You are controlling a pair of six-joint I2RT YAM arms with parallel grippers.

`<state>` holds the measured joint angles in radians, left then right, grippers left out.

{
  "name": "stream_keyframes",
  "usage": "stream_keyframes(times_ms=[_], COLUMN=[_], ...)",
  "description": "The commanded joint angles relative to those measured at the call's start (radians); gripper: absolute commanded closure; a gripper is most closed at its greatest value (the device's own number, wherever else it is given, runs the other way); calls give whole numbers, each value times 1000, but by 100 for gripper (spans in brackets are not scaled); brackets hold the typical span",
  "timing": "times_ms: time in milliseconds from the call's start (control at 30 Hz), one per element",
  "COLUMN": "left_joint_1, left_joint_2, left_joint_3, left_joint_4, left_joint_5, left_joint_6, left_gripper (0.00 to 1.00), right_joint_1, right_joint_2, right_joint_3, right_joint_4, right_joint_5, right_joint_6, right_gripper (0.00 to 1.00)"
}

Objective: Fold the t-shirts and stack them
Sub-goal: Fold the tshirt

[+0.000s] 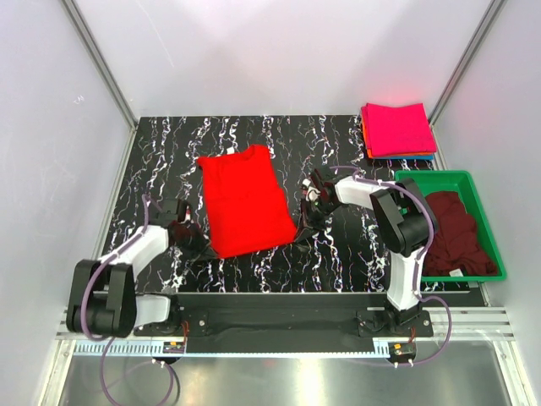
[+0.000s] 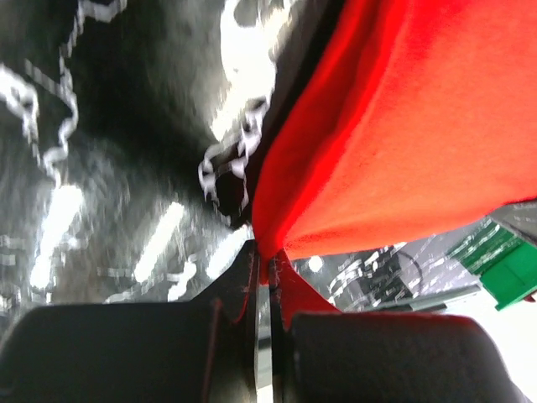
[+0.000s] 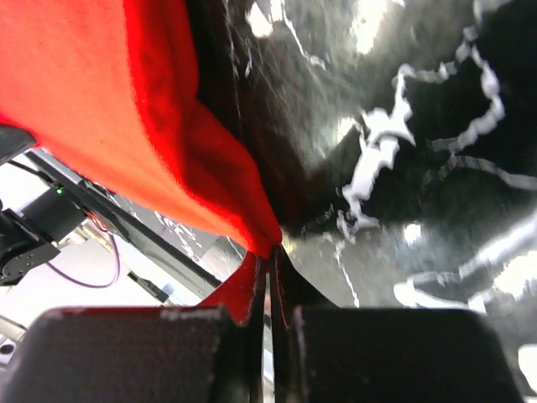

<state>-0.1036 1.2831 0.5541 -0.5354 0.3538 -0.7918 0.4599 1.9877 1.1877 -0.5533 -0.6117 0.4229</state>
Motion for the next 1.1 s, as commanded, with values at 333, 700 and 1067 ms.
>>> stream_keyframes(times_ms=[333,700,1067], left_joint_1=[5,8,42], left_joint_2=[-191,-108,48], left_joint_3=[193,420,630], left_joint_4=[-233,-307,-281], left_joint_5=[-45,-130,-161], left_joint_6=[-30,-14,19], left_gripper=[100,100,100], right_joint_1=[-12,-32,-64], right_joint_2=[-194,-84,131], right_joint_3=[141,501,909], right_joint_4=[-217,-376,-459], right_joint_5=[141,198,142], right_joint_6=[-36,-75,-72], right_gripper=[100,100,100])
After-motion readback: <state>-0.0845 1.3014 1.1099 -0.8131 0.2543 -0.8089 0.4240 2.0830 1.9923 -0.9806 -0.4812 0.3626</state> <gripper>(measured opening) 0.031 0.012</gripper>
